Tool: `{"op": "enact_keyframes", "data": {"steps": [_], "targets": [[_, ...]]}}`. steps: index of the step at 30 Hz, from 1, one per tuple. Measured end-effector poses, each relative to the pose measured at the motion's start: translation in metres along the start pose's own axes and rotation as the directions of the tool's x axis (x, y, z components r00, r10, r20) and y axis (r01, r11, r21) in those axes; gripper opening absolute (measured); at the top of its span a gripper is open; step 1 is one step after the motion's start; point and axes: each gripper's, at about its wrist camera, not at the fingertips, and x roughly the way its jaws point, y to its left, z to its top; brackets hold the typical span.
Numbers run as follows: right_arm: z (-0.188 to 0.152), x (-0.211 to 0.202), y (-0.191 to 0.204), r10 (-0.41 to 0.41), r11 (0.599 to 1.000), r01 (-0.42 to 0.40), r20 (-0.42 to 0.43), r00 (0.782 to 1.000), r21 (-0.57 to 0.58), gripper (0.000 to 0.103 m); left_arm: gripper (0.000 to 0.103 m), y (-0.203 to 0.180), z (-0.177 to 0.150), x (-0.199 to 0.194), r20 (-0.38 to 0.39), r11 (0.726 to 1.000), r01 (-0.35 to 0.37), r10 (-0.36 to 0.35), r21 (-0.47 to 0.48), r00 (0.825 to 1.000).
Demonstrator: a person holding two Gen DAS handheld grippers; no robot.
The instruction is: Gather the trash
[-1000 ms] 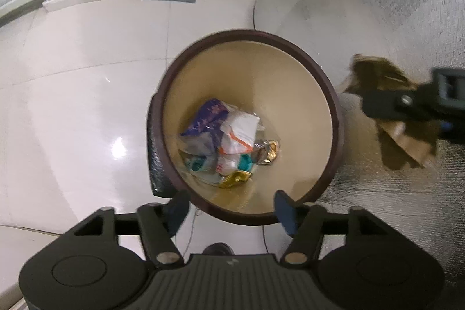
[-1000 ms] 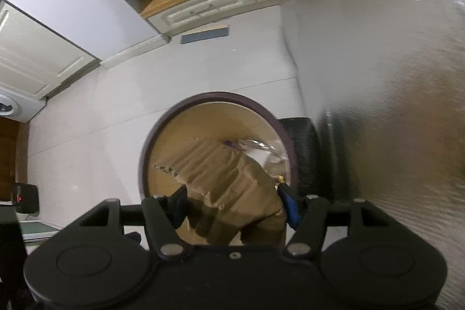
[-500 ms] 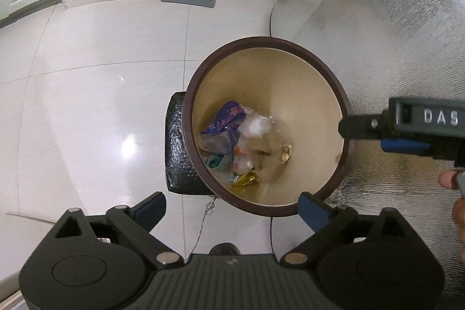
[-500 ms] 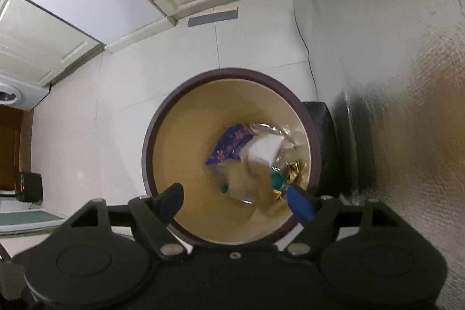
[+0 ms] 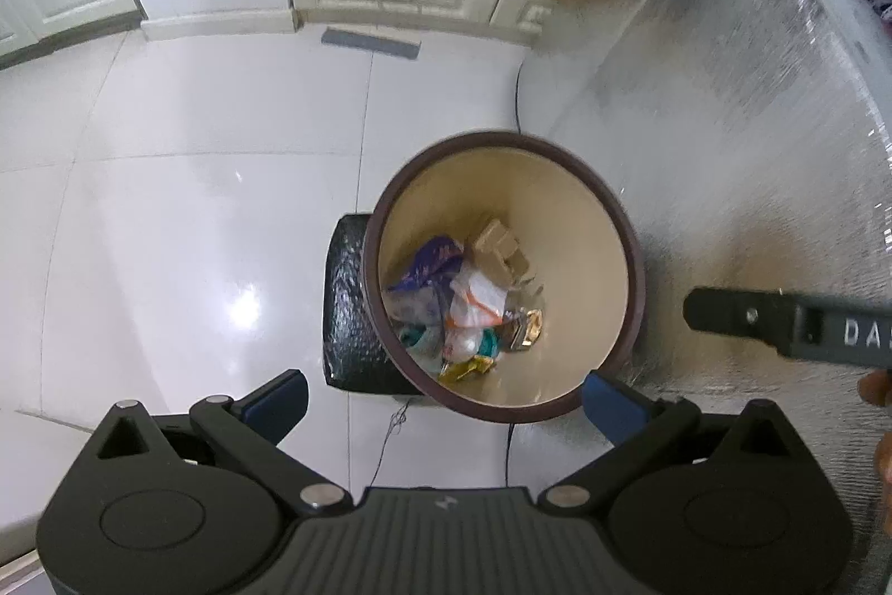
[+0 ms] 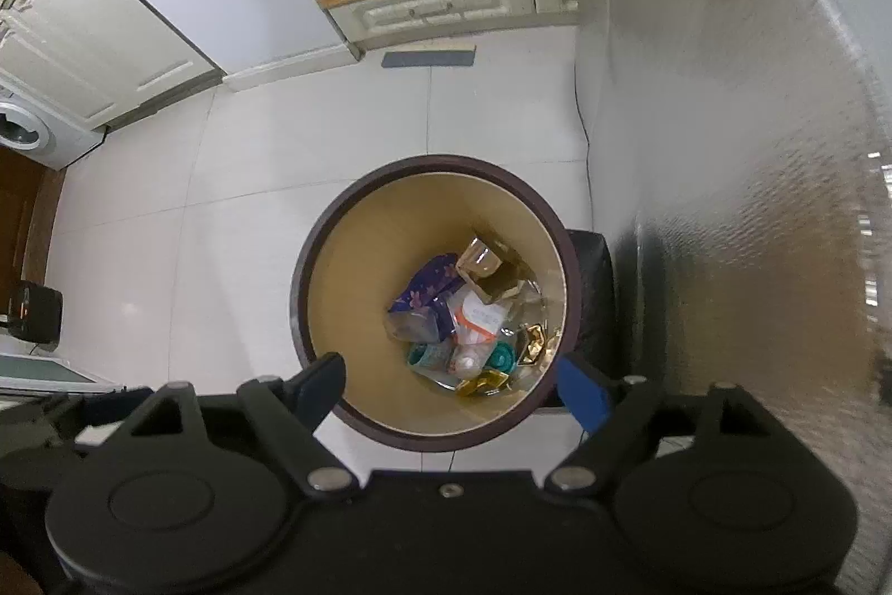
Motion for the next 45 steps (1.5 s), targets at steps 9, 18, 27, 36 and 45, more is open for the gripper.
{"op": "enact_keyframes", "data": {"steps": [9,18,27,36,45], "targets": [[-0.013,-0.053,0.006,-0.013,1.000,0.014,0.091,0.996,-0.016,0.101,0.103,0.000,-0.004,-0.063,0.114,1.000,0.005,-0.005,-0.001,0.993],[-0.028,-0.112,0.012,-0.026,0.999,0.034,0.203,0.979,-0.037,0.103,0.103,-0.010,-0.014,-0.124,0.208,0.999,-0.019,0.010,0.040,0.978],[-0.050,-0.175,0.012,-0.041,0.998,0.053,0.291,0.956,-0.032,0.103,0.103,-0.028,-0.038,-0.178,0.289,0.997,-0.039,0.019,0.064,0.957],[-0.084,-0.234,0.006,-0.038,0.998,0.056,0.377,0.926,-0.037,0.103,0.103,-0.050,-0.074,-0.229,0.369,0.997,-0.041,0.012,0.071,0.929],[-0.126,-0.277,-0.008,-0.035,0.996,0.068,0.422,0.906,-0.064,0.103,0.103,-0.075,-0.117,-0.261,0.413,0.997,-0.052,0.023,0.059,0.910]]}}
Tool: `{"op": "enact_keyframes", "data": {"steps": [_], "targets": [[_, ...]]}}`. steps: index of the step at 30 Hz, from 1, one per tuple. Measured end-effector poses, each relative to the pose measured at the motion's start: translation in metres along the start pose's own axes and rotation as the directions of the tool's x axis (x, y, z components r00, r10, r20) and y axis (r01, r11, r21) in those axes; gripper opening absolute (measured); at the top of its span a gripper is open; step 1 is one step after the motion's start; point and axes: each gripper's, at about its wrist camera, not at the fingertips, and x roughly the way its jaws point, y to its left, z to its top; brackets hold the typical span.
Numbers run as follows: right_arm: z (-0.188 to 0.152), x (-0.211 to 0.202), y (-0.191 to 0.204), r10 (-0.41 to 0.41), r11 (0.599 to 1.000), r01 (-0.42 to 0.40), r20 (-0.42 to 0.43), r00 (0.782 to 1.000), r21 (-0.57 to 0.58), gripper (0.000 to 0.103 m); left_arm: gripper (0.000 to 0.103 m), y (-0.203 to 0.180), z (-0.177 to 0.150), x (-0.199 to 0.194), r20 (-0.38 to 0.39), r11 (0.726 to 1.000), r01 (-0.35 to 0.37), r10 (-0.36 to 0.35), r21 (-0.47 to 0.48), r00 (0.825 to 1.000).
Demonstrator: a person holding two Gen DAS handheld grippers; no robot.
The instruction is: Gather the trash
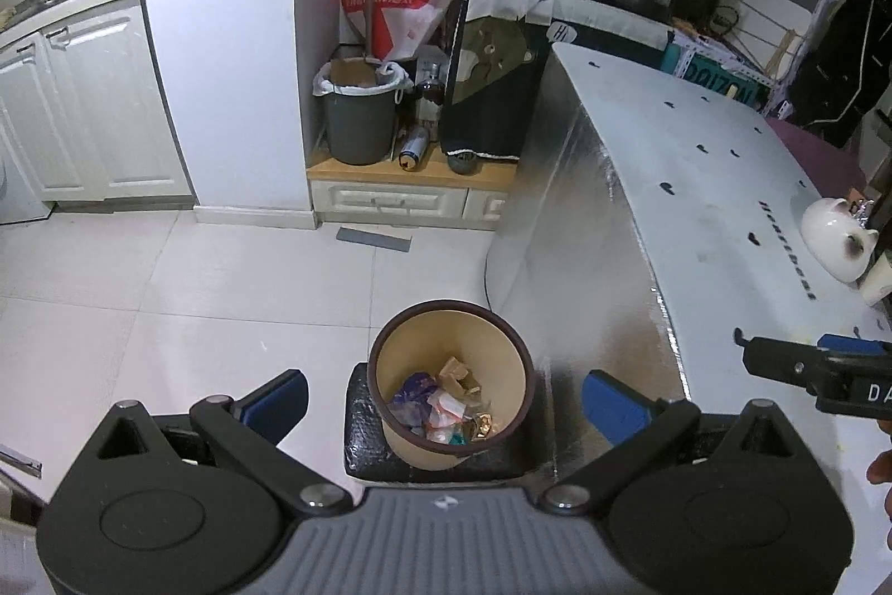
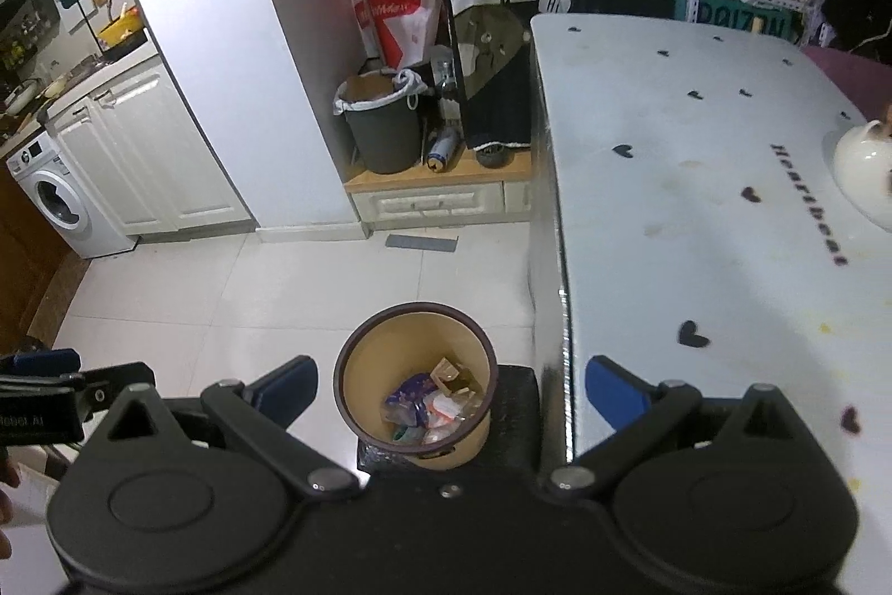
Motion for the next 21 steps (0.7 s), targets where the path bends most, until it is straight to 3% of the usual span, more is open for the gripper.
{"op": "enact_keyframes", "data": {"steps": [21], "targets": [[-0.042,-0.082,-0.029,0.010,0.999,-0.007,0.071,0.997,-0.045,0.103,0.103,-0.044,-0.055,-0.075,0.073,0.998,-0.057,0.058,-0.014,0.996]]}}
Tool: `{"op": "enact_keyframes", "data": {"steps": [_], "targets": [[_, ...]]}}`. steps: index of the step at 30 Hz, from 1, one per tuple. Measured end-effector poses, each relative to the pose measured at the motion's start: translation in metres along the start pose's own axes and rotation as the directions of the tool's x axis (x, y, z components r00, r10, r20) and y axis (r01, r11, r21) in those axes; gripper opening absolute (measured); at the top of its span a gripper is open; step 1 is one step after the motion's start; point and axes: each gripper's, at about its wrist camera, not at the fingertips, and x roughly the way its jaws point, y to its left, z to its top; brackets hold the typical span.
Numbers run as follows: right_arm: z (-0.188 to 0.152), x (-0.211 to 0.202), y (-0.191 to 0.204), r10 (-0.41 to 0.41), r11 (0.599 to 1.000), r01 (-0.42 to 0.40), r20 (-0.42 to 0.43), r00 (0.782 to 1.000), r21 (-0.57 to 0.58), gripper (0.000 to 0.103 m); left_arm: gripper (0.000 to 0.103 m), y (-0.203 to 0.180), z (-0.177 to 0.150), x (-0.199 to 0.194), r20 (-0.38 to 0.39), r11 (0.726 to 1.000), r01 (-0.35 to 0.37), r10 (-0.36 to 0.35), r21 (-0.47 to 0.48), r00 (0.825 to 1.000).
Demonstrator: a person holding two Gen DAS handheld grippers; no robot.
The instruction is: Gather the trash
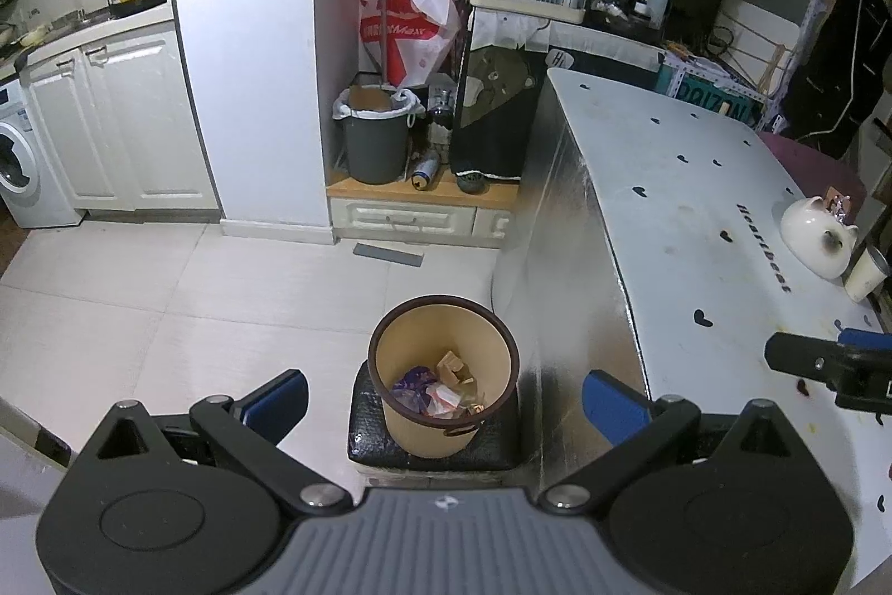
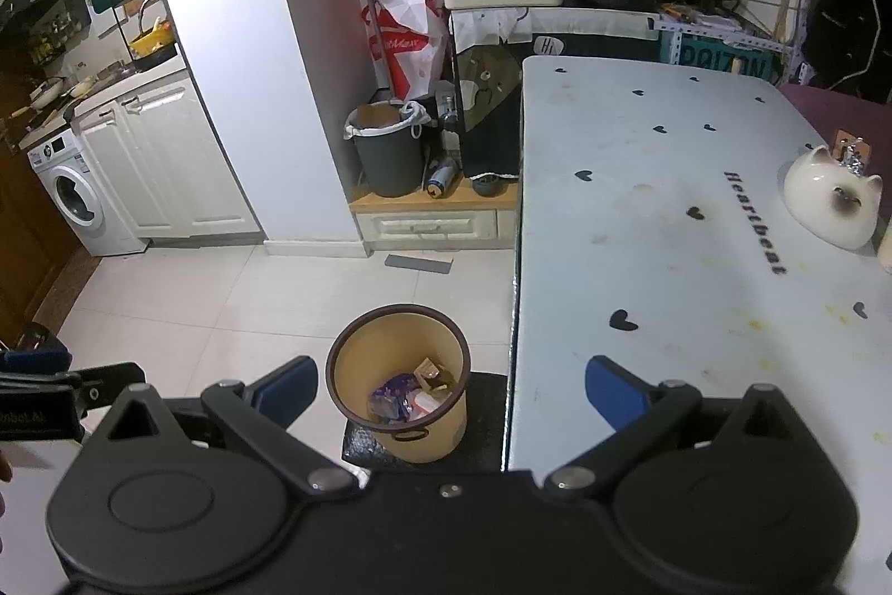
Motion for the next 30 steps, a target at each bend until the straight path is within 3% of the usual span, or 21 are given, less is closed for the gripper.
{"op": "enact_keyframes", "data": {"steps": [30], "targets": [[-0.017,-0.029,-0.006,-0.021,1.000,0.021,0.010,1.000,-0.001,0.103,0.103,-0.011,-0.014,-0.021,0.028,1.000,-0.016,0.015,0.025,1.000]]}}
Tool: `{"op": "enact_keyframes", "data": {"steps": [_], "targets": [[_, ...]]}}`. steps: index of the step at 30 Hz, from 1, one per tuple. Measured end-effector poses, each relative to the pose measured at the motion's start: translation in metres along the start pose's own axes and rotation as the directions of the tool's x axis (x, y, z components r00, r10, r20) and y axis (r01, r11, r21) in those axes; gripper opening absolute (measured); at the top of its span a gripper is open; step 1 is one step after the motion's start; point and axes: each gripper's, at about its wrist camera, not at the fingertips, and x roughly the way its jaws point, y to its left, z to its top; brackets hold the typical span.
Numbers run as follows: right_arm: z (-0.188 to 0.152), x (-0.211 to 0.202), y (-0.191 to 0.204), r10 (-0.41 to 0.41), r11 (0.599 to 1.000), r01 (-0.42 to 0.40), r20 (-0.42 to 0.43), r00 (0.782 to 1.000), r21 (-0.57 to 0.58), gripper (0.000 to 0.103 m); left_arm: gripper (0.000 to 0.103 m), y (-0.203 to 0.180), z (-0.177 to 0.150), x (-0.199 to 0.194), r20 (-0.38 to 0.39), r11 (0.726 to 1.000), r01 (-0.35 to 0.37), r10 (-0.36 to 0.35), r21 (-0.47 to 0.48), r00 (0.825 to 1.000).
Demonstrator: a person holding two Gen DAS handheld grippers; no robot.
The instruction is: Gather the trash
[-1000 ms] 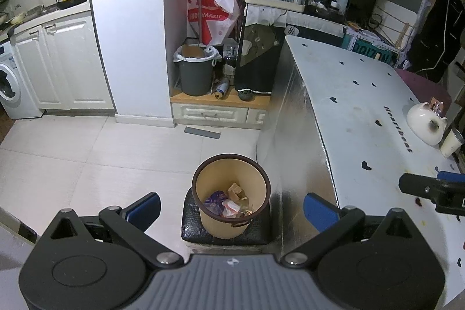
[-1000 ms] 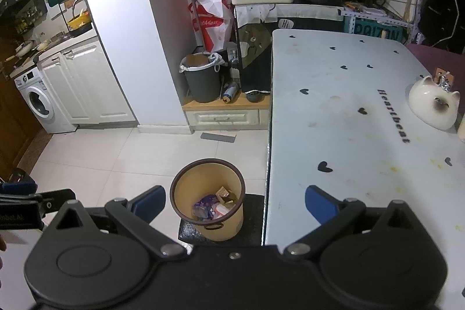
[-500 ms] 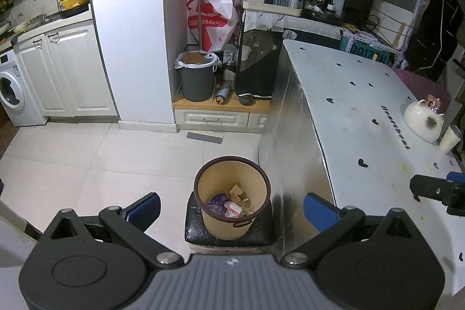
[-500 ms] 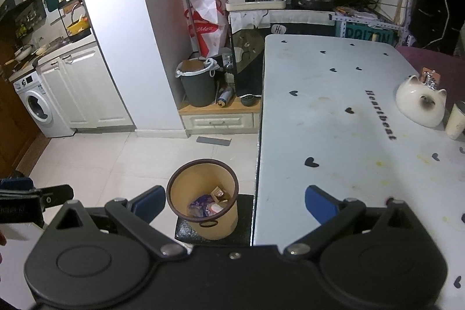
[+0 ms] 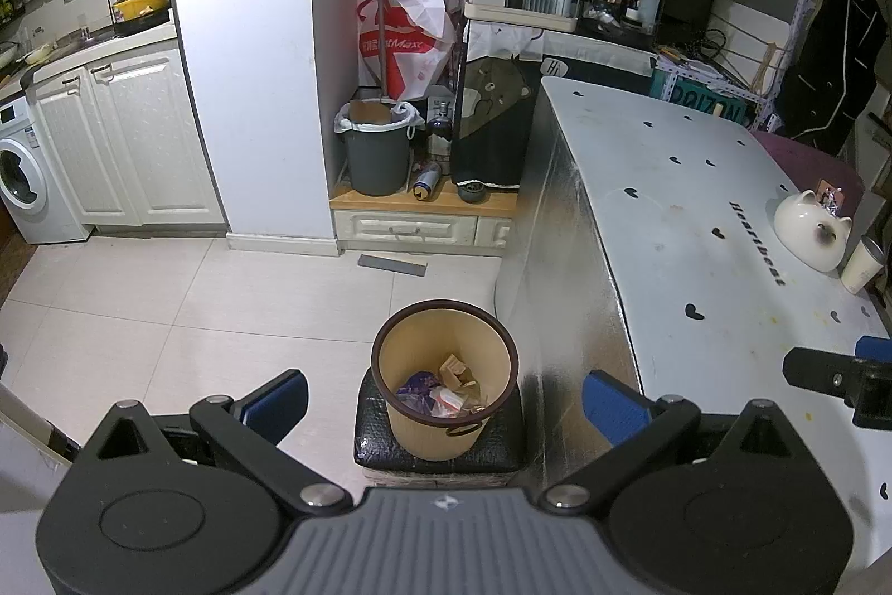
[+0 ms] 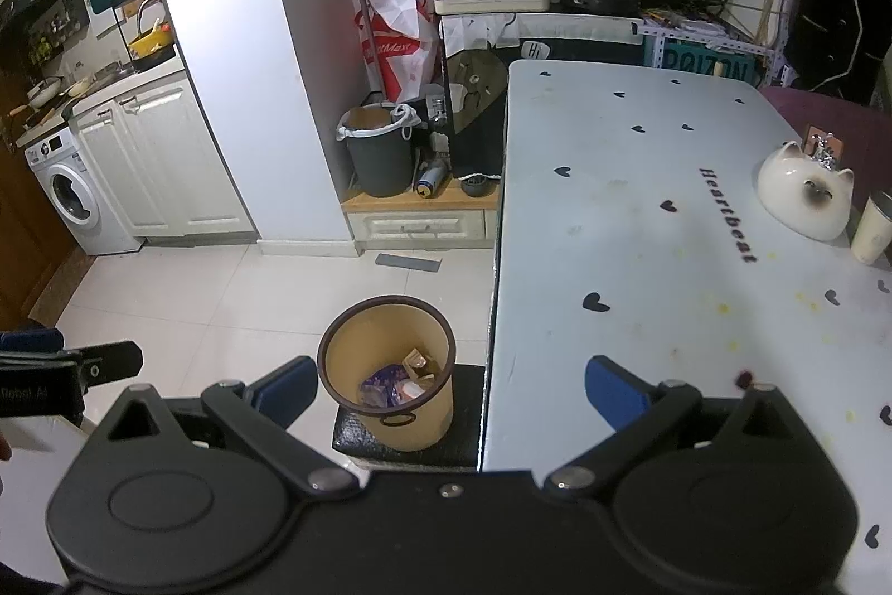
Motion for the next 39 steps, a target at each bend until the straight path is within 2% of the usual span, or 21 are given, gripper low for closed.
{"op": "enact_keyframes", "data": {"steps": [39], "targets": [[0.0019,-0.0004,-0.0064,-0.011,1.000,0.011,0.002,1.000,0.001,0.103,0.103,-0.0021,-0.0007,-0.0001,0.001,1.000,0.001,-0.001,0.001,1.000]]}}
